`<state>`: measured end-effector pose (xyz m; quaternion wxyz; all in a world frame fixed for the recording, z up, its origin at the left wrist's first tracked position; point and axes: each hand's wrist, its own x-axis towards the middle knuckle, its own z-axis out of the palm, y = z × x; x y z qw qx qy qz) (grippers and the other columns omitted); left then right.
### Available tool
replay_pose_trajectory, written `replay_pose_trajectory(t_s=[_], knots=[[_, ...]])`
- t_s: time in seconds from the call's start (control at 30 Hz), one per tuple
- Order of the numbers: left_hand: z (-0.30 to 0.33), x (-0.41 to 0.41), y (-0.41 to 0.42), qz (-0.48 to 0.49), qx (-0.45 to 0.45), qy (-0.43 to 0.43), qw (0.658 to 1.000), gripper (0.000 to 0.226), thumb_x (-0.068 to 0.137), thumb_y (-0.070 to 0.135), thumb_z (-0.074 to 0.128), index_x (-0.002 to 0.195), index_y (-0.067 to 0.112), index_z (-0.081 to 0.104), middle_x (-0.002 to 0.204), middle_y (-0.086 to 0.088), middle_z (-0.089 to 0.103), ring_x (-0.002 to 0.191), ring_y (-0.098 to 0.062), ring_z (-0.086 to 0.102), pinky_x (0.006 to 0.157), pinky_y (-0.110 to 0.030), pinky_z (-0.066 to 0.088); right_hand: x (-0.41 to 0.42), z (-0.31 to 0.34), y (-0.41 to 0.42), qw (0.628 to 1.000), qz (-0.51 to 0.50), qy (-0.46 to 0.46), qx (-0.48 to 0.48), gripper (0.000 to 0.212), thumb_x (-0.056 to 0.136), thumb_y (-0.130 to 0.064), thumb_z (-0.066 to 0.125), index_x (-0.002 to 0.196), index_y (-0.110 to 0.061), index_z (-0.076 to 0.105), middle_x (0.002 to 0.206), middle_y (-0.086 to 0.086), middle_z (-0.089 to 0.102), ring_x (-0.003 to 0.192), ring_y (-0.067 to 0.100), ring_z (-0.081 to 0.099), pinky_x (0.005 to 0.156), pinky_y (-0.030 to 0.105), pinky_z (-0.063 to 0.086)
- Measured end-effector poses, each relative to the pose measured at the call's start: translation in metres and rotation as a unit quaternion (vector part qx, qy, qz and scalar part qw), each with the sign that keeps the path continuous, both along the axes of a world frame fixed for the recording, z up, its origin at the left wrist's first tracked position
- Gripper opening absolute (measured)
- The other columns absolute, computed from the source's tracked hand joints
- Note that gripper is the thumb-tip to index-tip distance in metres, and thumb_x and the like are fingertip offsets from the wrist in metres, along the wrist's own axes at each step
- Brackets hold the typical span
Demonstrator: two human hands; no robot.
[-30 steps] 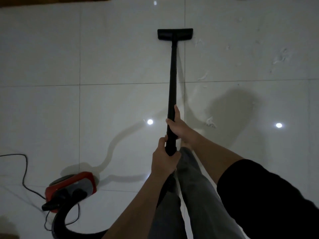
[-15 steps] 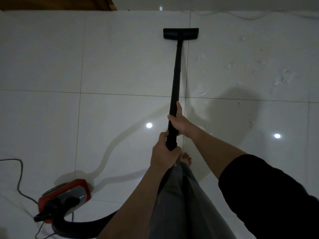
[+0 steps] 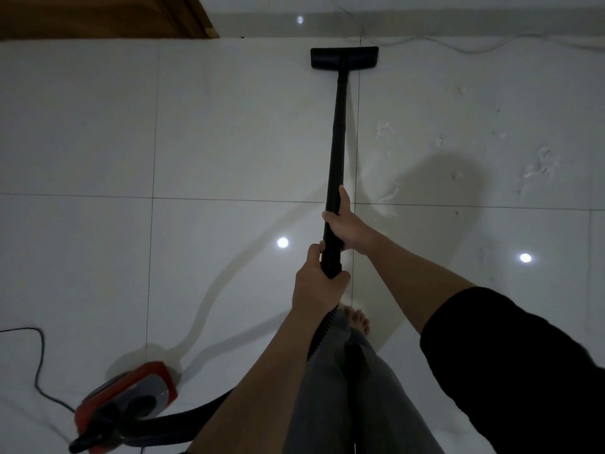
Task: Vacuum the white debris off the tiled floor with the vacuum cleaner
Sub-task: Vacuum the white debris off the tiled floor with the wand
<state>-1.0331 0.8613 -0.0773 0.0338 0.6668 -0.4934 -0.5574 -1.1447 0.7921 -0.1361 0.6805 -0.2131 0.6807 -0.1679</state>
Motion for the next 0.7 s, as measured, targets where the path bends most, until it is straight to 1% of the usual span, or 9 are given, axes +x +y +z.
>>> replay_pose_trajectory(t_s=[0.07,0.13,0.23,0.3,0.37,0.43,0.5,0.6,0.7], knots=[[0.001,-0.003,-0.011,0.002,0.002,0.005,1.0,0.051,0.082,0.012,0.064,0.127,0.02,0.042,0.092,-0.004,0.062,0.073,-0.018,0.062,0.062,-0.023,0.049,-0.003,0.0,-0.009,1.0,-0.001,-0.002,-0.001,0.075,0.104,-0.023,0.04,0.152,-0.042,-0.014,0.104,0.005,0.056,0.081,0.02,0.06,0.068,0.041,0.056],[0.002,-0.005,-0.022,0.0,0.001,0.007,1.0,0.05,0.082,0.011,0.063,0.127,0.019,0.042,0.091,-0.004,0.061,0.068,-0.015,0.059,0.058,-0.019,0.046,-0.005,-0.001,-0.019,1.0,0.001,-0.001,-0.002,0.075,0.104,-0.023,0.04,0.151,-0.042,-0.014,0.105,0.004,0.055,0.082,0.019,0.06,0.069,0.041,0.056],[0.0,-0.01,-0.039,-0.005,-0.005,0.008,1.0,0.048,0.083,0.011,0.062,0.126,0.018,0.042,0.083,0.001,0.058,0.059,-0.009,0.055,0.048,-0.011,0.04,-0.009,-0.003,-0.036,1.0,-0.004,0.004,-0.009,0.075,0.103,-0.023,0.041,0.152,-0.041,-0.014,0.099,0.002,0.055,0.085,0.022,0.061,0.078,0.048,0.057],[-0.001,-0.013,-0.05,-0.005,-0.01,0.011,1.0,0.046,0.083,0.01,0.062,0.125,0.017,0.043,0.077,0.004,0.055,0.054,-0.009,0.053,0.043,-0.008,0.039,-0.013,-0.005,-0.046,1.0,-0.007,0.0,-0.01,0.076,0.103,-0.023,0.041,0.152,-0.041,-0.014,0.099,0.003,0.056,0.085,0.022,0.061,0.078,0.048,0.057],[-0.004,-0.015,-0.055,-0.012,-0.015,0.011,1.0,0.046,0.083,0.01,0.062,0.124,0.016,0.043,0.076,0.005,0.054,0.055,-0.01,0.054,0.045,-0.01,0.041,-0.015,-0.007,-0.052,1.0,-0.007,-0.006,-0.007,0.076,0.103,-0.023,0.041,0.151,-0.042,-0.014,0.099,0.003,0.056,0.084,0.021,0.061,0.074,0.045,0.057],[-0.005,-0.014,-0.054,-0.014,-0.007,0.004,1.0,0.048,0.083,0.011,0.063,0.126,0.018,0.042,0.078,0.005,0.055,0.06,-0.012,0.056,0.052,-0.016,0.044,-0.015,-0.008,-0.053,1.0,-0.002,-0.01,-0.001,0.076,0.103,-0.023,0.041,0.151,-0.042,-0.015,0.099,0.004,0.056,0.083,0.022,0.062,0.075,0.047,0.057],[-0.007,-0.011,-0.052,-0.013,-0.003,0.002,1.0,0.049,0.082,0.011,0.063,0.126,0.019,0.041,0.079,0.004,0.055,0.061,-0.013,0.056,0.055,-0.018,0.046,-0.012,-0.01,-0.051,1.0,-0.002,-0.005,0.0,0.076,0.103,-0.023,0.041,0.151,-0.043,-0.015,0.098,0.006,0.057,0.08,0.022,0.062,0.075,0.047,0.058],[-0.007,-0.01,-0.053,-0.009,-0.004,0.002,1.0,0.049,0.083,0.01,0.062,0.127,0.019,0.042,0.078,0.004,0.056,0.06,-0.012,0.055,0.054,-0.018,0.046,-0.008,-0.012,-0.051,1.0,-0.005,0.005,-0.01,0.076,0.103,-0.022,0.041,0.151,-0.042,-0.014,0.099,0.005,0.058,0.079,0.024,0.063,0.078,0.05,0.058],[-0.003,-0.01,-0.056,-0.01,-0.013,0.006,1.0,0.048,0.083,0.011,0.062,0.126,0.019,0.043,0.082,0.002,0.057,0.059,-0.01,0.055,0.052,-0.014,0.042,-0.007,-0.01,-0.051,0.998,-0.008,0.035,-0.042,0.075,0.102,-0.022,0.042,0.154,-0.037,-0.01,0.097,0.002,0.057,0.079,0.022,0.063,0.073,0.041,0.057]])
